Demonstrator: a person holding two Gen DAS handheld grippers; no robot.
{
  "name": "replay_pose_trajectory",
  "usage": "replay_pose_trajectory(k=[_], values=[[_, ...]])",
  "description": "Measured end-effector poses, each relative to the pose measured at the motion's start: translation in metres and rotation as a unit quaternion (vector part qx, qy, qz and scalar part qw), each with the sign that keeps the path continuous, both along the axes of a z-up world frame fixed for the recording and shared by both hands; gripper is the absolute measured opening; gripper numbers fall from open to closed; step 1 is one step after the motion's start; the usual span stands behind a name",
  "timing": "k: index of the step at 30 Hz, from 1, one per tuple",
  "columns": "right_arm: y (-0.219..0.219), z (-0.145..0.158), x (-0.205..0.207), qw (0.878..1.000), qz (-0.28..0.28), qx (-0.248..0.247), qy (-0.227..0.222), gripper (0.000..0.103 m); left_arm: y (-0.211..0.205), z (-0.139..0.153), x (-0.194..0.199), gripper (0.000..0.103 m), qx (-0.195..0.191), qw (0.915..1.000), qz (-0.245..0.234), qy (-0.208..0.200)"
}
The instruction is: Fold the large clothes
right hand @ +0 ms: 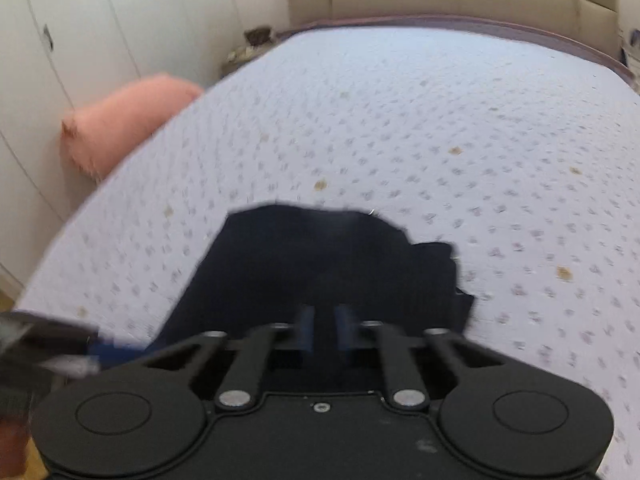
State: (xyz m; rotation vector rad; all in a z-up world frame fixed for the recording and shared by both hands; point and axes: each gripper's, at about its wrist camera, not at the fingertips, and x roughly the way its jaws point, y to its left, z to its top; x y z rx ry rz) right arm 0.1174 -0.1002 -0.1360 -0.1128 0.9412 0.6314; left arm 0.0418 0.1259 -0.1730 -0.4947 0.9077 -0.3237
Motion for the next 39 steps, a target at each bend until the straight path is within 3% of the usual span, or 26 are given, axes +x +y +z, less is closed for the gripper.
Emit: replay_pose_trajectory(k=[4,8,10,13,16,18,21,23,28,30,33,34,36,37,39], values=[[-0.015,-0.053,-0.007,0.995,-0.030,-0.092,-0.012,0.000,-0.019,-0.027,-0.027,0.022,0.016,0.9992,-0.026,0.024],[-0.056,-0.044,-0.018,0.992,-0.081,-0.094,0.003,0.003,-0.013,-0.023,-0.056,0.018,0.008,0.9996,-0.005,0.027],[-0.063,-0.025,-0.033,0.995,-0.071,-0.075,0.003,0.015,-0.017,-0.015,-0.064,0.018,0.031,0.9992,-0.005,0.027],[-0.058,-0.012,-0.060,0.999,-0.034,-0.035,0.009,0.018,-0.033,-0.007,-0.072,0.019,0.055,0.9975,-0.015,0.042],[-0.034,-0.035,-0.075,0.995,-0.021,-0.097,0.014,0.019,-0.050,-0.014,-0.073,0.020,0.079,0.9954,-0.011,0.053],[-0.036,-0.059,-0.083,0.988,-0.025,-0.145,0.042,0.015,-0.055,-0.023,-0.075,0.019,0.074,0.9958,0.001,0.053],[-0.062,-0.064,-0.094,0.984,-0.062,-0.135,0.096,0.015,-0.056,-0.021,-0.078,0.019,0.061,0.9956,0.023,0.067],[-0.077,-0.053,-0.103,0.983,-0.071,-0.127,0.109,0.028,-0.064,-0.011,-0.086,0.020,0.082,0.9939,0.018,0.072],[-0.102,-0.011,-0.121,0.985,-0.054,-0.134,0.098,0.028,-0.083,0.033,-0.106,0.021,0.122,0.9905,0.002,0.064],[-0.108,0.008,-0.125,0.986,-0.051,-0.133,0.092,0.028,-0.091,0.057,-0.113,0.028,0.132,0.9900,0.002,0.051],[-0.111,0.053,-0.134,0.990,-0.054,-0.107,0.076,0.030,-0.109,0.102,-0.123,0.035,0.189,0.9815,0.012,0.029],[-0.112,0.068,-0.137,0.991,-0.056,-0.099,0.069,0.035,-0.115,0.118,-0.127,0.036,0.215,0.9764,0.018,0.018],[-0.109,0.101,-0.143,0.993,-0.057,-0.080,0.061,0.056,-0.131,0.149,-0.133,0.043,0.265,0.9635,0.036,0.008],[-0.109,0.113,-0.143,0.993,-0.059,-0.077,0.062,0.072,-0.137,0.161,-0.135,0.045,0.287,0.9567,0.046,0.007],[-0.106,0.143,-0.148,0.993,-0.062,-0.088,0.051,0.075,-0.149,0.185,-0.139,0.055,0.312,0.9473,0.071,0.009]])
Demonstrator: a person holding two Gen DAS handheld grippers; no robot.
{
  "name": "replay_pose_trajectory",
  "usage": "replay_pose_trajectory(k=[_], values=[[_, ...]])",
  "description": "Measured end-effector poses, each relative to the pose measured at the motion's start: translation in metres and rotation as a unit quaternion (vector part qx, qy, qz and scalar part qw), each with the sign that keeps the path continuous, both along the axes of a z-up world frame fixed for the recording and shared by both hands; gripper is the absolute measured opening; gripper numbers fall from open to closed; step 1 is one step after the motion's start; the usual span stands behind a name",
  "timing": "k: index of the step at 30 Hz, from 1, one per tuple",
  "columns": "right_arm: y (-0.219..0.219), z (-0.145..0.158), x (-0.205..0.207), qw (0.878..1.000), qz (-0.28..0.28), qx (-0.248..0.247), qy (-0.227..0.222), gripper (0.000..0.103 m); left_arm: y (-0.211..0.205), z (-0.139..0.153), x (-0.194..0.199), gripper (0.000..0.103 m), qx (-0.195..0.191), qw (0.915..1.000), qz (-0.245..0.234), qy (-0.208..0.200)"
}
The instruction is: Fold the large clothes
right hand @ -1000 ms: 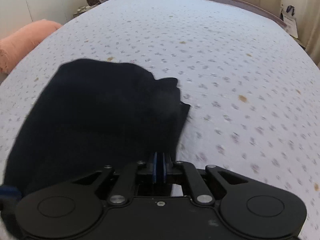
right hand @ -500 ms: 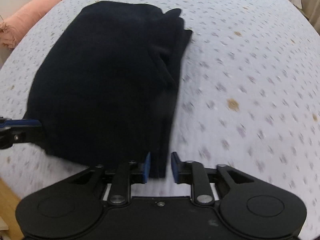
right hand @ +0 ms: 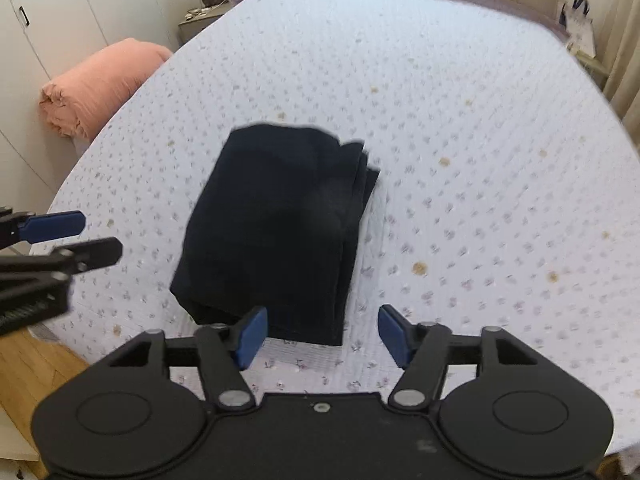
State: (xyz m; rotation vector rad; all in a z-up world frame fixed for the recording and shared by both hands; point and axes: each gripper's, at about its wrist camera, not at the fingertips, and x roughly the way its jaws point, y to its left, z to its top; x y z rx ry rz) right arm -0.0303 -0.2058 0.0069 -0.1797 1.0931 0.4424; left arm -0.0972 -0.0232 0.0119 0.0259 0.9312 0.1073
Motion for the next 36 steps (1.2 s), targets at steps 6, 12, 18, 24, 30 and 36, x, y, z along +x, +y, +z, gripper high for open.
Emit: replay_pose_trajectory(k=[6,12,18,24,30,36], values=[[0.005,0.069,-0.021,0.997,0.017,-0.014,-0.075,0.081,-0.013,0.063,-0.016,0.084,-0.043,0.9966,0.051,-0.048],[-0.001,0.104,-0.024,0.995,-0.026,0.012,-0.091,0.084,-0.018,0.125,-0.022,0.099,0.015,0.9912,0.090,-0.096],[-0.015,0.107,-0.039,0.992,-0.075,0.001,-0.106,0.086,-0.010,0.144,-0.031,0.101,-0.019,0.9858,0.126,-0.109],[-0.021,0.107,-0.037,0.992,-0.069,-0.002,-0.108,0.086,0.000,0.122,-0.030,0.094,-0.050,0.9850,0.154,-0.059],[-0.011,0.104,-0.032,0.994,-0.068,0.009,-0.083,0.086,0.011,0.122,-0.036,0.094,-0.052,0.9842,0.161,-0.052],[0.002,0.101,-0.018,0.994,-0.080,-0.006,-0.074,0.086,0.013,0.119,-0.021,0.094,-0.049,0.9885,0.136,-0.044]])
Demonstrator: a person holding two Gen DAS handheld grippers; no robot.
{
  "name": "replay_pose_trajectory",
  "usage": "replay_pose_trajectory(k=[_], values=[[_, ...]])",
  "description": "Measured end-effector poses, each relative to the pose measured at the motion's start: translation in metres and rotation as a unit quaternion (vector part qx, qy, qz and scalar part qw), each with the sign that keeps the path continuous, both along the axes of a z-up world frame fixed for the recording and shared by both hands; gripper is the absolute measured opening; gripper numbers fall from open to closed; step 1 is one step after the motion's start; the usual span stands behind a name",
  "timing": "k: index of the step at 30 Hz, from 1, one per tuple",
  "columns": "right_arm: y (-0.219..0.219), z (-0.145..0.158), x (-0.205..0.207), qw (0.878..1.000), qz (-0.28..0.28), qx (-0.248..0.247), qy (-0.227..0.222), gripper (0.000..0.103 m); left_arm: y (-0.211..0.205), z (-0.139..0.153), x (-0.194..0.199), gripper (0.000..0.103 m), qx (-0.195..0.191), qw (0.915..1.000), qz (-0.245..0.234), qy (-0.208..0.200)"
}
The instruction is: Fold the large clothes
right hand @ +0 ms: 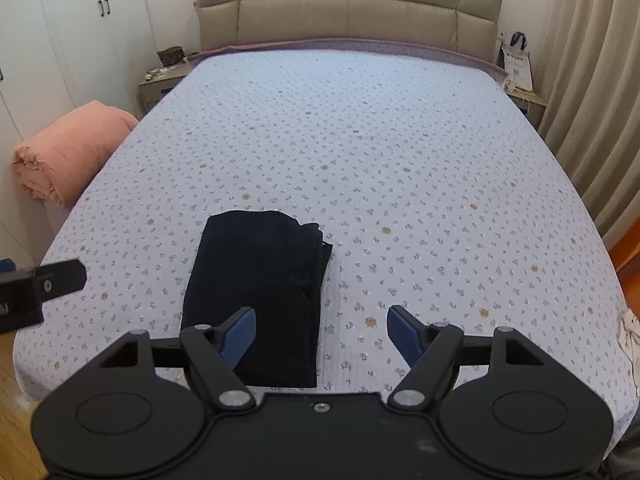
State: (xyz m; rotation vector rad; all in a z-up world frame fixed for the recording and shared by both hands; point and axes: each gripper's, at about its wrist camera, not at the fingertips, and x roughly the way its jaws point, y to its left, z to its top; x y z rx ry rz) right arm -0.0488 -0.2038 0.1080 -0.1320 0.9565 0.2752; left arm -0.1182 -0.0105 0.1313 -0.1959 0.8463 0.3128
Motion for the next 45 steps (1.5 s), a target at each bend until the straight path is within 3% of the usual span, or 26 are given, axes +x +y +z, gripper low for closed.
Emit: replay_pose_trajectory(k=[19,27,32,45], values=[[0.019,-0.006,0.028,0.999,-0.045,0.001,0.026,0.087,0.023,-0.008,0.047,0.095,0.011,0.9979,-0.062,0.012],[0.027,-0.008,0.040,0.998,-0.045,0.000,0.036,0.087,0.040,-0.009,0.060,0.095,0.023,0.9977,-0.062,0.014],[0.029,-0.018,0.052,0.996,-0.049,0.013,0.070,0.087,0.048,-0.013,0.065,0.095,0.012,0.9980,-0.060,0.016],[0.037,-0.027,0.057,0.995,-0.061,0.006,0.084,0.087,0.049,-0.022,0.079,0.095,0.008,0.9966,-0.078,0.025]])
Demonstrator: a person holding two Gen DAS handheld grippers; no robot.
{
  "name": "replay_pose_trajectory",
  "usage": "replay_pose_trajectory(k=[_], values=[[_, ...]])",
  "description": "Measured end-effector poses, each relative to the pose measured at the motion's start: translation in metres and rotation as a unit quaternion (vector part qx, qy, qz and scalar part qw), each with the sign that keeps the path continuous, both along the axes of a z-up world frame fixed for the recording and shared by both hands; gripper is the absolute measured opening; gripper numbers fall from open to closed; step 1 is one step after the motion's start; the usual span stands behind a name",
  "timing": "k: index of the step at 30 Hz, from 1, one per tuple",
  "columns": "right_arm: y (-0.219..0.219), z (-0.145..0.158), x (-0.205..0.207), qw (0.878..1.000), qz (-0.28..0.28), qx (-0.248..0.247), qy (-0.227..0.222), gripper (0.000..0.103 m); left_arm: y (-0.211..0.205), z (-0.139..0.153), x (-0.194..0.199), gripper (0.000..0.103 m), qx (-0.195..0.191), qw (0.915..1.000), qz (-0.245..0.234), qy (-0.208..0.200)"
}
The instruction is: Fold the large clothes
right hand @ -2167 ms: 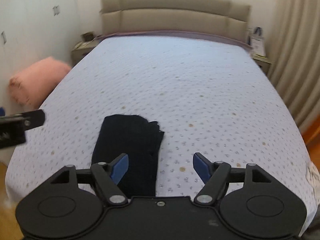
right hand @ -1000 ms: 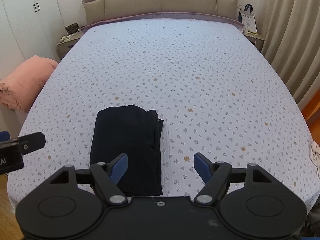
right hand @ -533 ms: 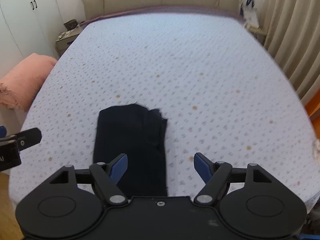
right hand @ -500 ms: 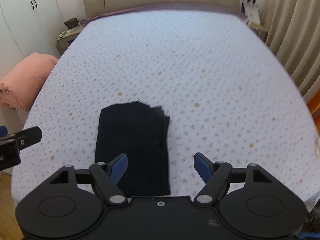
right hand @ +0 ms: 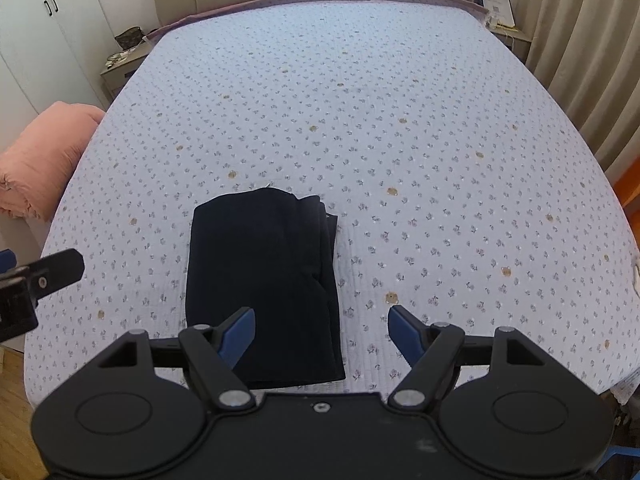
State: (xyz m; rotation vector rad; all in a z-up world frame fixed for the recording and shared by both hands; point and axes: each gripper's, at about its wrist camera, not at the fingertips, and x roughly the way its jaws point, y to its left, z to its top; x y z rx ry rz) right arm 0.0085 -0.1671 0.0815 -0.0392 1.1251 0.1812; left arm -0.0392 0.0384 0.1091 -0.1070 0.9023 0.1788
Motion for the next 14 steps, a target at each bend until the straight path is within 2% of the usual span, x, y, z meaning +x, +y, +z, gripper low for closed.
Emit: replay_pose_trajectory(k=[8,14], values=[[0.0022,-0.0034,0.0009,1.000,-0.003,-0.003,0.002,0.087,0.0012,-0.0035,0.0041,0.095,0.001,1.0000,-0.004,-0.002],[0.0068,-0.0063,0.0020,1.000,0.000,-0.006,0.005,0.087,0.0018,-0.0050,0.0047,0.095,0.040,0.9990,-0.010,-0.015]])
